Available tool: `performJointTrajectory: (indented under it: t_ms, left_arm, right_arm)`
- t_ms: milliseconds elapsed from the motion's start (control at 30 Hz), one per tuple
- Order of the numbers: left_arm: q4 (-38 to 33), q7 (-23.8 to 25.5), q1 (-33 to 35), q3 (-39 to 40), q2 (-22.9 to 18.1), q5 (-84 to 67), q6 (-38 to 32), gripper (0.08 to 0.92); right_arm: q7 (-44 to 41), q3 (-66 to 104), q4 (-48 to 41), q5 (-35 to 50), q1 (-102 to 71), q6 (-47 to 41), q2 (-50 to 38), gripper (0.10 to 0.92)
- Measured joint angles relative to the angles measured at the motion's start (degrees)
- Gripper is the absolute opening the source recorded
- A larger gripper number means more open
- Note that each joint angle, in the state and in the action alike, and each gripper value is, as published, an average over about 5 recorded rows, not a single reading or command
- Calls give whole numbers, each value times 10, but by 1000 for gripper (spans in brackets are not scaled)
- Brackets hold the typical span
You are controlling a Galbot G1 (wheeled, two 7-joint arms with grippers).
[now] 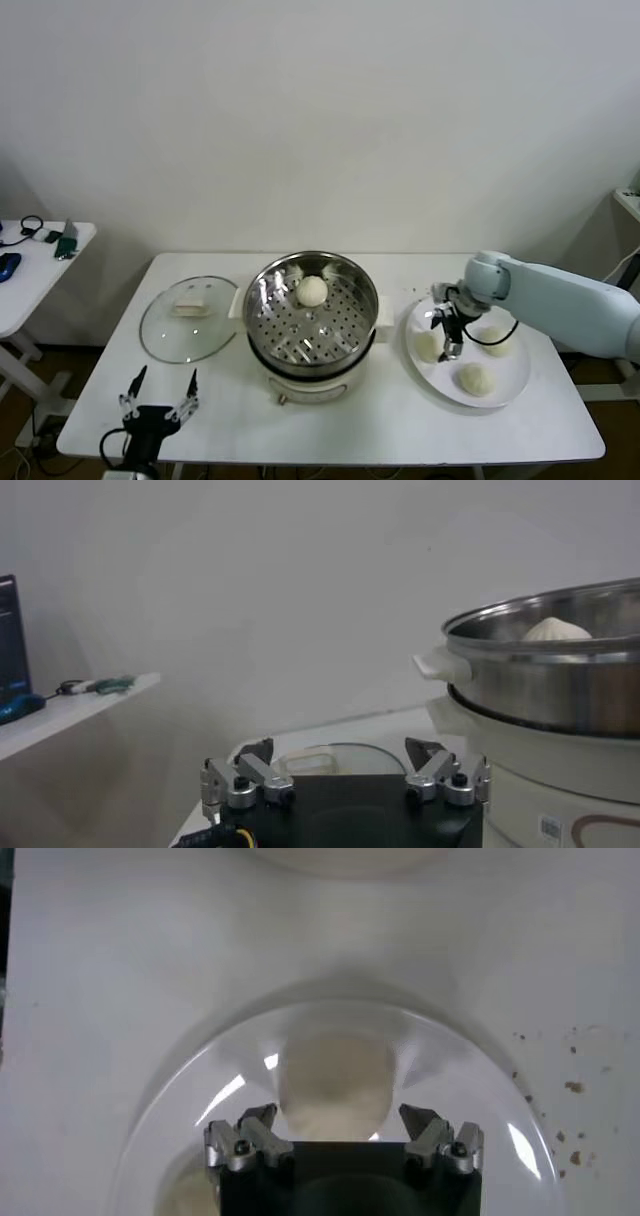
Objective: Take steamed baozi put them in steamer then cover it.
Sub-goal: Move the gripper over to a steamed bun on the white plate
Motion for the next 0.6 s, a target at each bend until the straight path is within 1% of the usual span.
performJointTrajectory:
  t_ms: [233,600]
  left_arm:
    - [1,0,1,-2,1,0,-1,823]
    - [1,1,1,-2,1,0,-1,823]
  right_arm:
    - [-6,4,-10,3,-6,2,7,821]
    - [-18,10,-17,4,-11,8,9,733]
